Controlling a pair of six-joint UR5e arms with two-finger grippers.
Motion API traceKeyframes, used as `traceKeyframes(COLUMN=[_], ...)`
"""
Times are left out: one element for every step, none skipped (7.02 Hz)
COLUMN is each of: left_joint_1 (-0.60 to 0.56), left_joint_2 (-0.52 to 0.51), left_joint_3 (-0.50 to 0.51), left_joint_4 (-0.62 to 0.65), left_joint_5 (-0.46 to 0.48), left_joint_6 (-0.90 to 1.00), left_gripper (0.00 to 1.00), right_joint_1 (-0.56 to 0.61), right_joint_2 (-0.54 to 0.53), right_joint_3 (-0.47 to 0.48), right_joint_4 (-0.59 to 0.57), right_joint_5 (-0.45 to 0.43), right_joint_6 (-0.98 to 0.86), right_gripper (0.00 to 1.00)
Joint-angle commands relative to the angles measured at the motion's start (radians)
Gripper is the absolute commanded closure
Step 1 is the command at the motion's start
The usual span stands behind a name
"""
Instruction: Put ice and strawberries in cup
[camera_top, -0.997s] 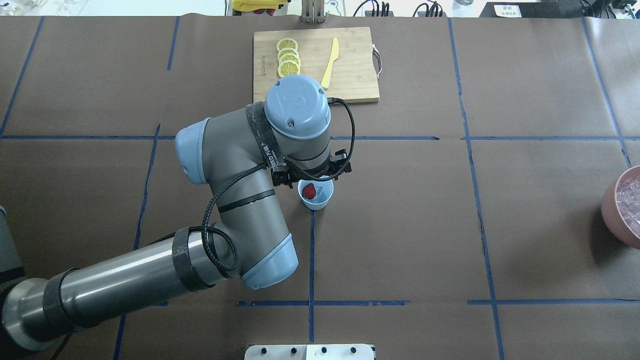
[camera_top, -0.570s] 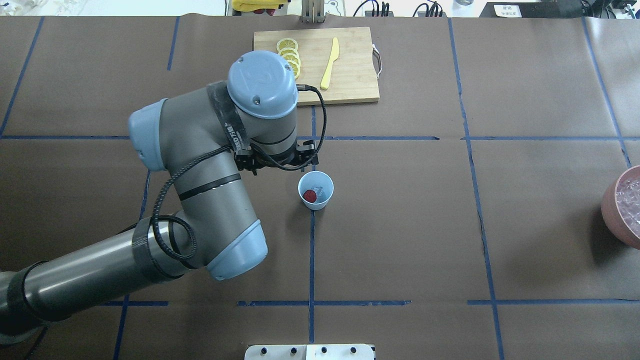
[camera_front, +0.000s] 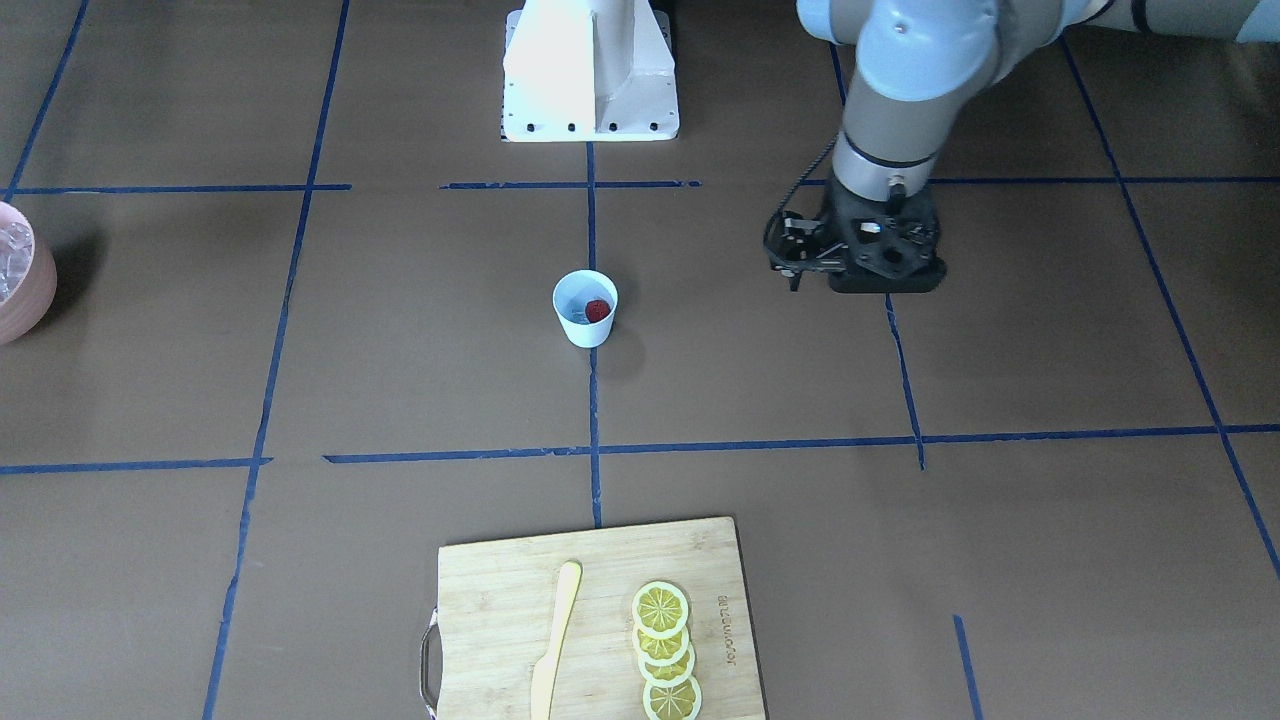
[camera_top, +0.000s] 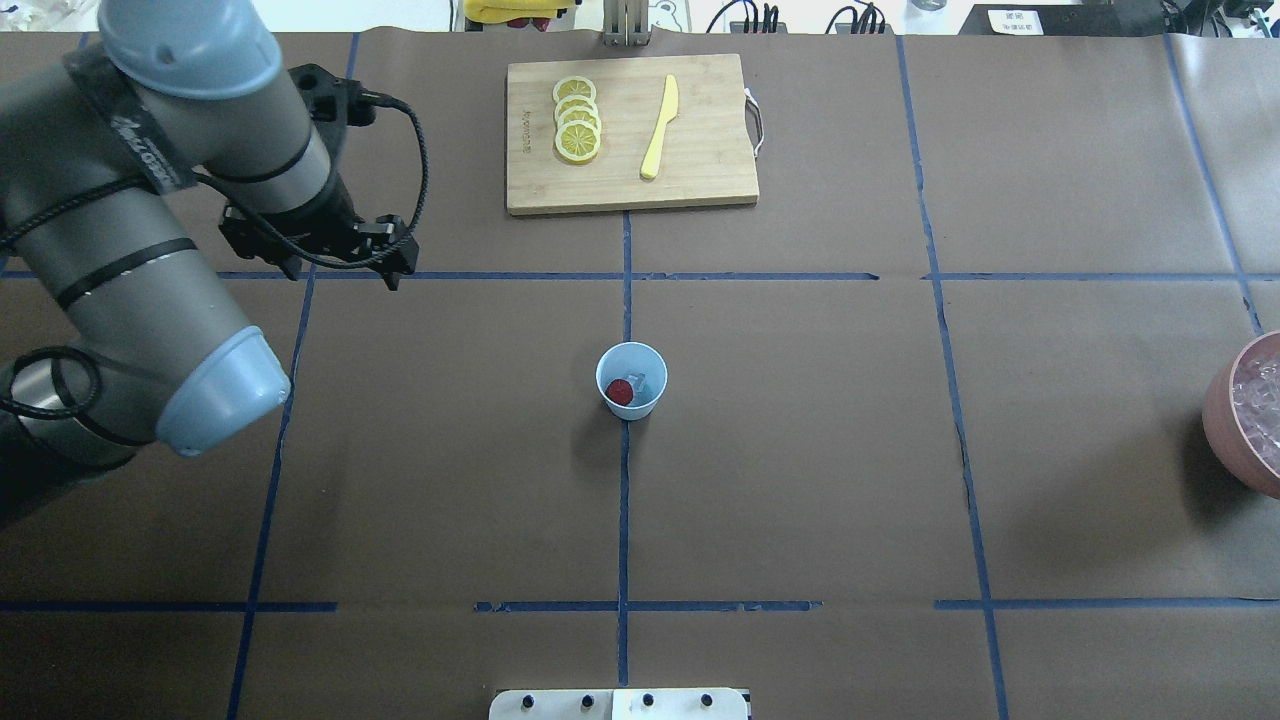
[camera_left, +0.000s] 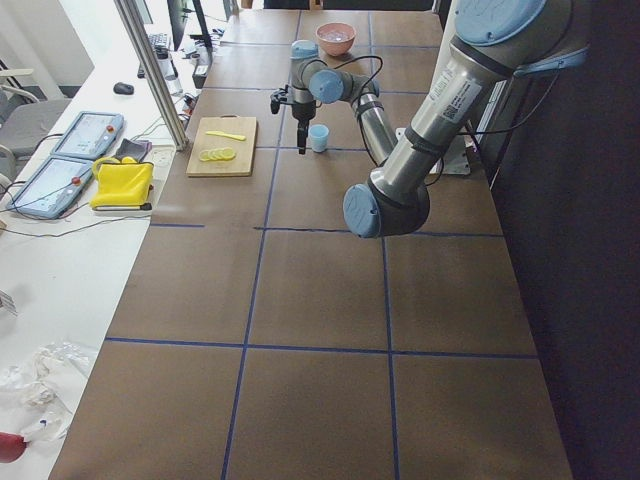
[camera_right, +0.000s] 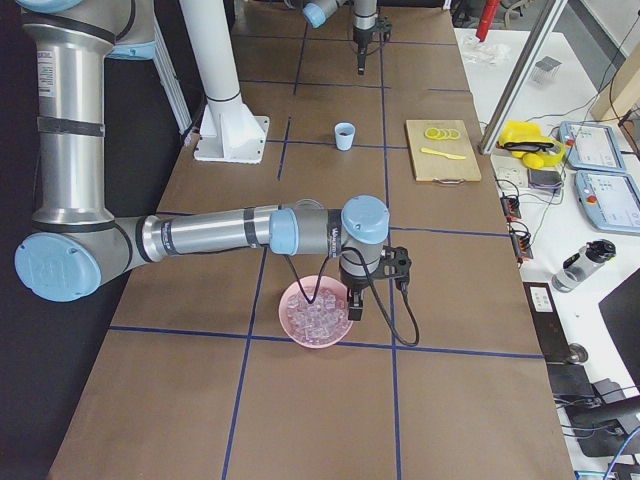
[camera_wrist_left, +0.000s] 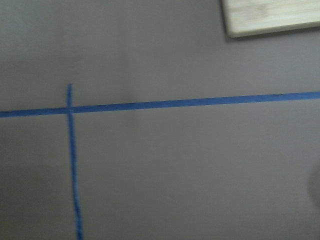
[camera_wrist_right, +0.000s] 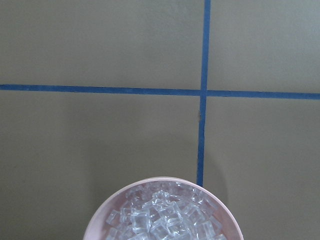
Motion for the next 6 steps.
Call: traceKeyframes(left_joint_1=[-0.133,-0.199,-0.281,-0.378,-0.455,-0.509], left_joint_2=[0.115,0.149,0.189,0.226,0.261,0.307], left_joint_3=[-0.011,0.003,0.044,0.084,0.125,0.162], left_joint_4=[0.004,0.004,0.004,0.004,0.003,0.001], left_joint_5=[-0.030,-0.036,-0.088,-0.141,-0.158,-0.186], left_joint_6=[0.243,0.354,0.465,0.587,0.696,0.776], left_gripper=[0.00,0.00,0.00,0.00,0.00,0.00], right_joint_1=[0.035,0.041,0.041,0.043,0.041,0.043], right_joint_2=[-0.055,-0.054,-0.046,-0.046,-0.045,-0.045], right_joint_3=[-0.075,-0.110,-0.112,-0.112,-0.107,-0.098], right_joint_4=[0.197,0.250,0.251,0.252,0.252,0.254], right_joint_5=[0.038,0.038,0.038,0.038,0.038,0.039], right_joint_6=[-0.009,-0.006,-0.002,0.000,0.006,0.006], right_gripper=[0.01,0.01,0.01,0.01,0.01,0.01])
